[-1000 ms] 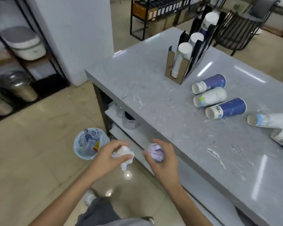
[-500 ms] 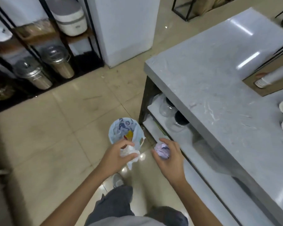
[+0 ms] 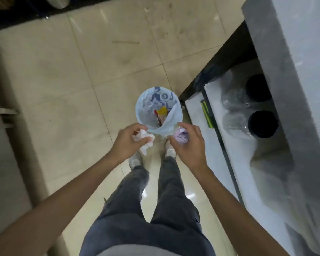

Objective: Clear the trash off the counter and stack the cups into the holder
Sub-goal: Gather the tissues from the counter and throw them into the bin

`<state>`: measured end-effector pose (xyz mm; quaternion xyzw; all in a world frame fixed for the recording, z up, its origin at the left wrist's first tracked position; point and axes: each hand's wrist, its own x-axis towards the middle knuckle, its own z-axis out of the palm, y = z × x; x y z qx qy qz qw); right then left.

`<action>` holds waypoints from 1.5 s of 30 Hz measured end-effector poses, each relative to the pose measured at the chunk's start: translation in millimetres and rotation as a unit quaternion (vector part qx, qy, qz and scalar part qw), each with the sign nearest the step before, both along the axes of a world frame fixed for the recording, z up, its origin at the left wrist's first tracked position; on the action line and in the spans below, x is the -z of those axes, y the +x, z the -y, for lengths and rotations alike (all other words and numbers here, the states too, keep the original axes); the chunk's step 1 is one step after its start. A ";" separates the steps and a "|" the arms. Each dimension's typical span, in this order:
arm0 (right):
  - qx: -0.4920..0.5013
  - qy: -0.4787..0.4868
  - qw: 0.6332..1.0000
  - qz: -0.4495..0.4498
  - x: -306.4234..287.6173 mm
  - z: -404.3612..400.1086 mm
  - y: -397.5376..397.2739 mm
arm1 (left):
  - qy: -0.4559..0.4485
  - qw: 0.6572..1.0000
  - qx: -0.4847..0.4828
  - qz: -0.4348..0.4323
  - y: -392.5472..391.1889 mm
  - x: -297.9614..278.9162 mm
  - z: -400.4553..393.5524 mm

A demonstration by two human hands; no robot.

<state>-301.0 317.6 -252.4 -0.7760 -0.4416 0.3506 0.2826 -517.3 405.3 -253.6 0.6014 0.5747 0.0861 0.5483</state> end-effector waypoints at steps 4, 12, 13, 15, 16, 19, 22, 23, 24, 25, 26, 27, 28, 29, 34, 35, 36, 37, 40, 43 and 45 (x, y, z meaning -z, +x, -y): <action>-0.034 -0.027 0.999 -0.008 62.9 -30.3 15.8 | 0.013 0.999 -0.023 -0.028 12.7 64.8 -13.8; -0.103 -0.076 0.991 0.026 198.1 -88.6 42.7 | -0.008 0.991 -0.121 -0.059 38.2 194.1 -48.9; -0.114 -0.081 0.990 0.029 215.5 -95.1 43.2 | -0.009 0.991 -0.120 -0.060 41.0 210.0 -52.2; -0.137 -0.085 0.986 0.035 249.1 -105.8 43.0 | -0.007 0.993 -0.102 -0.059 45.0 241.9 -58.3; -0.147 -0.085 0.985 0.039 264.4 -110.9 42.7 | -0.004 0.994 -0.086 -0.060 46.4 257.4 -62.0; -0.182 -0.086 0.978 0.046 304.3 -124.0 41.4 | 0.018 0.997 -0.031 -0.073 48.5 299.5 -74.0; -0.215 -0.071 0.971 0.078 339.0 -132.2 39.0 | 0.038 0.997 -0.004 -0.074 49.8 332.8 -83.4; -0.219 -0.069 0.970 0.079 349.0 -134.0 38.4 | 0.046 0.996 0.006 -0.076 50.5 341.9 -85.1; -0.223 -0.068 0.969 0.078 358.0 -135.7 37.9 | 0.051 0.995 0.017 -0.079 51.0 349.9 -86.4; -0.225 -0.066 0.969 0.079 366.0 -137.3 37.2 | 0.056 0.995 0.028 -0.084 51.3 357.0 -87.6; -0.226 -0.061 0.969 0.082 373.3 -139.1 36.7 | 0.061 0.994 0.039 -0.088 51.3 363.7 -88.6; -0.225 -0.056 0.969 0.081 379.9 -140.8 36.0 | 0.065 0.992 0.051 -0.091 51.1 369.6 -89.4; -0.223 -0.053 0.970 0.076 385.4 -142.5 35.3 | 0.067 0.992 0.061 -0.093 50.8 374.2 -89.5; -0.222 -0.052 0.971 0.071 390.1 -144.5 34.4 | 0.071 0.991 0.068 -0.095 50.7 377.8 -89.6; -0.228 -0.045 0.967 0.100 397.7 -150.7 31.1 | 0.116 0.982 0.104 -0.106 51.2 384.7 -91.1; -0.228 -0.040 0.967 0.104 396.5 -150.6 30.9 | 0.120 0.981 0.110 -0.106 51.2 384.0 -91.9; -0.227 -0.036 0.968 0.106 394.3 -150.2 31.2 | 0.122 0.980 0.115 -0.105 50.7 382.2 -92.6; -0.225 -0.036 0.968 0.107 390.9 -149.2 31.9 | 0.123 0.979 0.120 -0.105 50.1 379.1 -93.2; -0.228 -0.034 0.967 0.107 374.5 -144.4 35.6 | 0.131 0.977 0.131 -0.110 46.1 362.8 -93.9; -0.225 -0.021 0.968 0.113 347.5 -135.9 39.3 | 0.142 0.972 0.139 -0.123 41.3 337.9 -92.5; -0.219 -0.028 0.968 0.120 326.3 -131.5 40.7 | 0.152 0.967 0.154 -0.137 38.2 318.3 -91.7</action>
